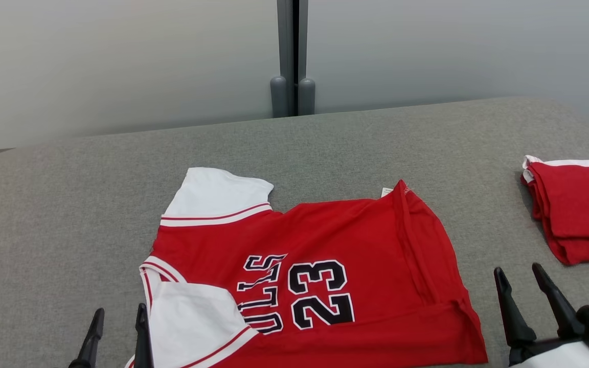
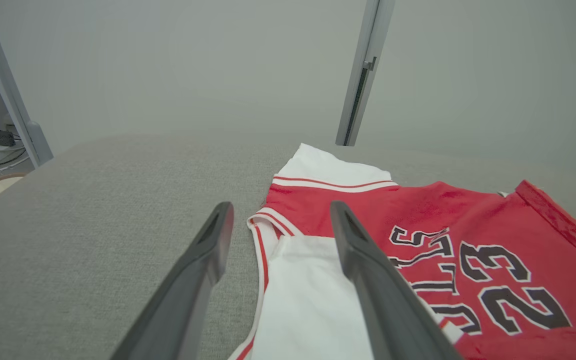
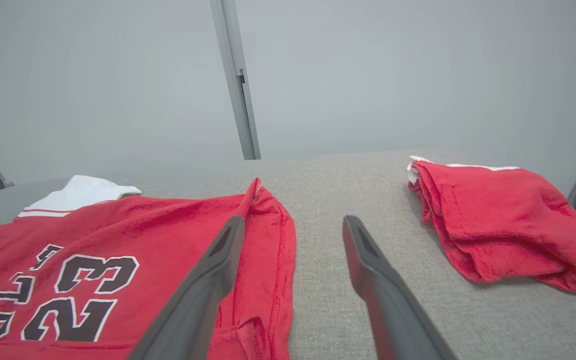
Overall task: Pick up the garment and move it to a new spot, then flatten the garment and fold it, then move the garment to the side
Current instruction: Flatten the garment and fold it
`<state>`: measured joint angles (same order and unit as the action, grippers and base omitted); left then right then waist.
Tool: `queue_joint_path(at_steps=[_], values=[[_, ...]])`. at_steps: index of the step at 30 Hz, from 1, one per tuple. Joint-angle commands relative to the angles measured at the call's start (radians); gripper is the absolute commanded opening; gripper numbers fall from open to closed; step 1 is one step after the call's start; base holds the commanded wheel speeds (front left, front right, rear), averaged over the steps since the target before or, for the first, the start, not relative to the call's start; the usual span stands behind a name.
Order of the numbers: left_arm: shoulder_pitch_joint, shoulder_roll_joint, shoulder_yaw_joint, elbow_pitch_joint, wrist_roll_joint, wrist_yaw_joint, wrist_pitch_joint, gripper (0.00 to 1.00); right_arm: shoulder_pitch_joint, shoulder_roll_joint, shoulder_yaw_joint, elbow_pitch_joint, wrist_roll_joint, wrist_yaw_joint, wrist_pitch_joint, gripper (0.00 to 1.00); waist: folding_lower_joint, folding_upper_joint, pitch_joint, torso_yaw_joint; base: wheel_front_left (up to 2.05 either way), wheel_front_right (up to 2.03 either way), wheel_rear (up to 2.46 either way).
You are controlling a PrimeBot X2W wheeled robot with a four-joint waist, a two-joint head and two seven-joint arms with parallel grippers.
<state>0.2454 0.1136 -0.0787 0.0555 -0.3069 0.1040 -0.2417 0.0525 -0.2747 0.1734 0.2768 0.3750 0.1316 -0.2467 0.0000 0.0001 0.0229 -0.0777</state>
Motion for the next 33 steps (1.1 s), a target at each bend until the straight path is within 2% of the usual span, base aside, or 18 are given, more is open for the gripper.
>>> queue_joint_path(at_steps=[1,8,19,22,25,26,30,33], values=[[-0.016,0.016,0.005,-0.029,0.022,0.014,-0.006,1.00,-0.016,0.009,-0.018,-0.047,-0.025,-0.002,0.001,1.00,0.0000,-0.0001,-0.007,-0.011,0.00,0.00,0.00],[-0.044,0.048,-0.004,-0.094,0.074,0.051,0.045,1.00,-0.003,0.036,-0.061,-0.192,-0.065,-0.002,0.081,1.00,0.0000,-0.0001,-0.013,-0.021,0.00,0.00,0.00],[-0.056,0.046,-0.028,-0.119,0.077,0.052,0.071,1.00,0.026,0.057,-0.083,-0.251,-0.075,-0.002,0.118,1.00,0.0000,-0.0001,0.012,-0.012,0.00,0.00,0.00],[-0.113,0.043,-0.052,-0.109,0.079,0.035,0.088,1.00,0.016,0.058,-0.088,-0.266,-0.075,-0.002,0.119,1.00,0.0000,-0.0001,0.049,-0.010,0.00,0.00,0.00],[-0.226,0.041,-0.091,-0.082,0.083,0.001,0.122,1.00,-0.006,0.061,-0.093,-0.286,-0.074,-0.002,0.116,1.00,0.0000,-0.0001,0.115,-0.011,0.00,0.00,0.00],[-0.329,0.036,-0.117,-0.045,0.082,-0.030,0.156,1.00,-0.024,0.061,-0.092,-0.294,-0.071,-0.002,0.113,1.00,0.0000,-0.0001,0.170,-0.016,0.00,0.00,0.00],[-0.556,0.037,-0.142,0.109,0.057,-0.103,0.221,1.00,-0.064,0.066,-0.084,-0.301,-0.064,-0.002,0.098,1.00,0.0000,-0.0001,0.271,-0.035,0.00,0.00,0.00],[-0.715,0.037,-0.138,0.266,0.034,-0.143,0.249,1.00,-0.100,0.070,-0.071,-0.291,-0.059,-0.002,0.082,1.00,0.0000,-0.0001,0.326,-0.061,0.00,0.00,0.00]])
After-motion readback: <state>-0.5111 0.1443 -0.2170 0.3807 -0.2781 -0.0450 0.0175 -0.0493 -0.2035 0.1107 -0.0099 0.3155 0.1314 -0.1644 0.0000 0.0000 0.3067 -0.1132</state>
